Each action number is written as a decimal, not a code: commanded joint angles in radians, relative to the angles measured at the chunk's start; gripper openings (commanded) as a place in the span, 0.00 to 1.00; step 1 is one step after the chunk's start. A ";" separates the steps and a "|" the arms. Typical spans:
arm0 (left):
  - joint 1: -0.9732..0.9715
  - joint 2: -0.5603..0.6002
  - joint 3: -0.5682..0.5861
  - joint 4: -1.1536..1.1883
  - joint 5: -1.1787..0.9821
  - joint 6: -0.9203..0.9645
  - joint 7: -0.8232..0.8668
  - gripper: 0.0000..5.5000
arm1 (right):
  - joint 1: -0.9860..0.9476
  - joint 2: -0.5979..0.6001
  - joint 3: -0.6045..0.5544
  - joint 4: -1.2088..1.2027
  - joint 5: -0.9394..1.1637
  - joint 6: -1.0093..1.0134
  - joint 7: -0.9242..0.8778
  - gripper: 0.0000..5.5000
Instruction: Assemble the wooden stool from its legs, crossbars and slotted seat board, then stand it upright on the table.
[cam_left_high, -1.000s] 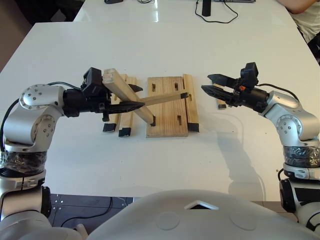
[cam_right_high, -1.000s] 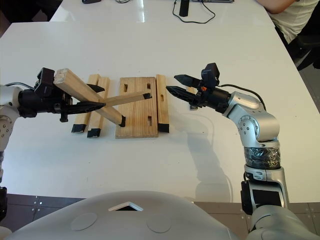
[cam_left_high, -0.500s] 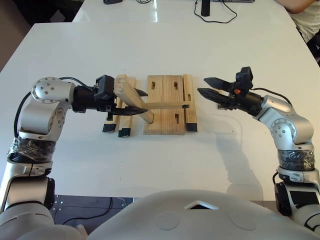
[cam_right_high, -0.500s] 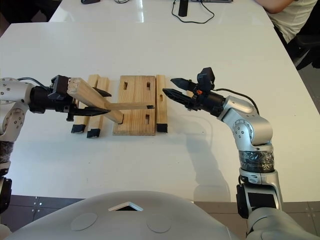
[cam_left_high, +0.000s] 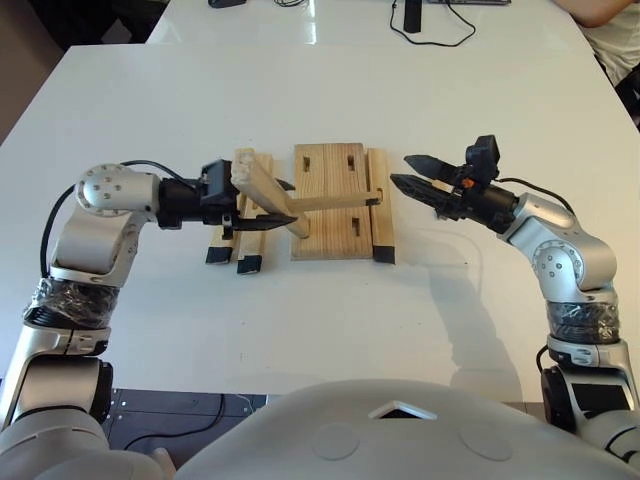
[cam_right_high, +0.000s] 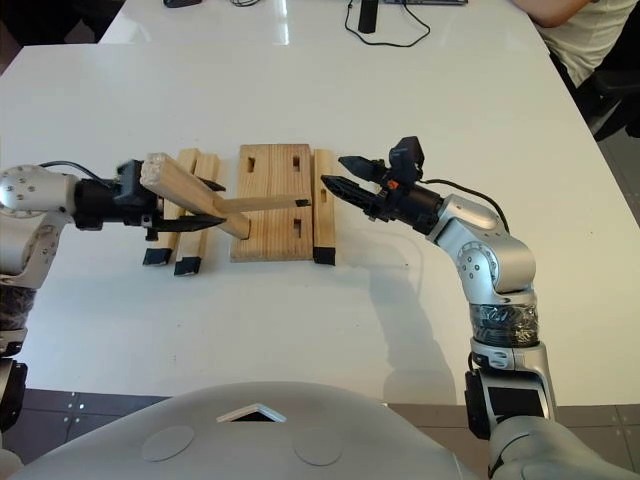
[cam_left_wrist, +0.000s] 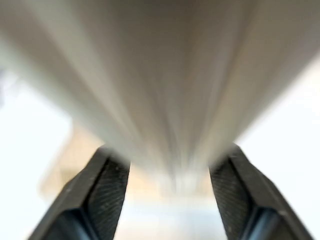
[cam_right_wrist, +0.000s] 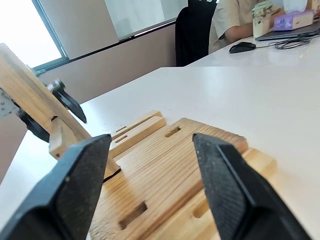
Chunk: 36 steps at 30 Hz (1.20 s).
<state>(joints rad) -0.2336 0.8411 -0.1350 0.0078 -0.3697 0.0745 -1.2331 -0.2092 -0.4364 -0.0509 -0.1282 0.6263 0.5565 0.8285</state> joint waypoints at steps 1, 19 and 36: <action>0.029 0.046 0.078 -0.066 0.057 -0.016 0.066 0.56 | -0.006 0.004 -0.035 0.008 -0.014 -0.031 -0.032 0.55; 0.383 -0.265 0.319 -0.242 0.102 0.378 0.738 0.56 | 0.064 0.053 -0.035 -0.022 -0.023 -0.080 -0.083 0.55; 0.381 -0.298 0.297 -0.284 0.071 0.735 0.833 0.52 | 0.115 0.082 -0.022 -0.048 -0.034 -0.097 -0.115 0.55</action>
<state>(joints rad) 0.1484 0.5383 0.1792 -0.2973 -0.3186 0.7781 -0.4117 -0.0972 -0.3559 -0.0772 -0.1652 0.6024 0.4691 0.7195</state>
